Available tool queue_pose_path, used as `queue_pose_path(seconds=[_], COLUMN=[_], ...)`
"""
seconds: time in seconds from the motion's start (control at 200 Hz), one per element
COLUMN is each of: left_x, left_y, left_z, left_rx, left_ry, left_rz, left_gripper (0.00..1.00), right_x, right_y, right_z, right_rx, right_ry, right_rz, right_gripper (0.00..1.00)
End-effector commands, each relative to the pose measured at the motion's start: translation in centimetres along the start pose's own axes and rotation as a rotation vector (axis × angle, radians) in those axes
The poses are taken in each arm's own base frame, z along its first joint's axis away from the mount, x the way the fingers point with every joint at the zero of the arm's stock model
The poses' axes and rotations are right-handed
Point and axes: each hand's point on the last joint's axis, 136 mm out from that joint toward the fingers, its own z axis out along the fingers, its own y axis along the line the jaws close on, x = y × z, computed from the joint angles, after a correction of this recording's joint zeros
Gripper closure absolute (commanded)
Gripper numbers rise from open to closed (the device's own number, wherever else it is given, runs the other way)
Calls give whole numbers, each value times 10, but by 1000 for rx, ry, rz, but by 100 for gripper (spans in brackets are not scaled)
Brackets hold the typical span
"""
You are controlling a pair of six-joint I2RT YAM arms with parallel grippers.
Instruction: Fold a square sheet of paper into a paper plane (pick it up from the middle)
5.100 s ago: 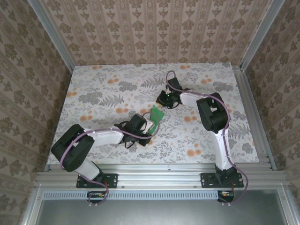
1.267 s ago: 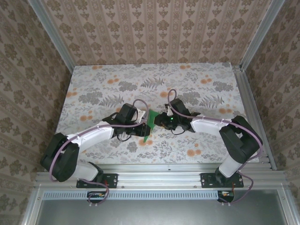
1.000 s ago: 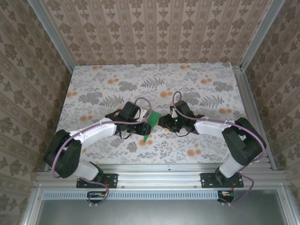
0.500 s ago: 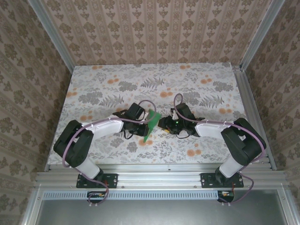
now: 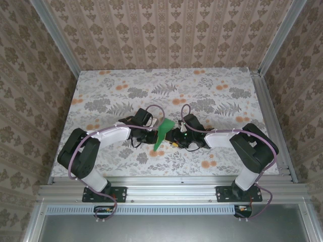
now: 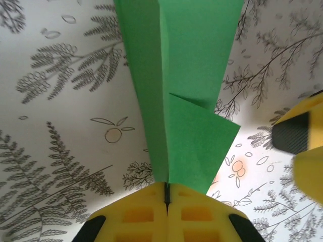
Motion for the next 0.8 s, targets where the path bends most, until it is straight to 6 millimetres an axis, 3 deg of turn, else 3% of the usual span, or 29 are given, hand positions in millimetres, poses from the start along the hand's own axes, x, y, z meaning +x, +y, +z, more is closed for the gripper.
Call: queue_pose_path(seconds=[0.0,0.46,0.795], left_x=[-8,-3,-2], left_y=[-16,-12,-10], left_z=[-15,-16,-16], left_rx=[91,128,133], left_ry=[-47,-54,-61], left_rz=[-6,-49,-62], left_gripper=[100,100,100], right_x=[-5,-8,-9], right_y=[24,30,29], right_z=[7,28,41], right_rx=[-69,-138,-179], right_ry=[3,0,17], right_rz=[-5,56,95], right_gripper=[51,50,59])
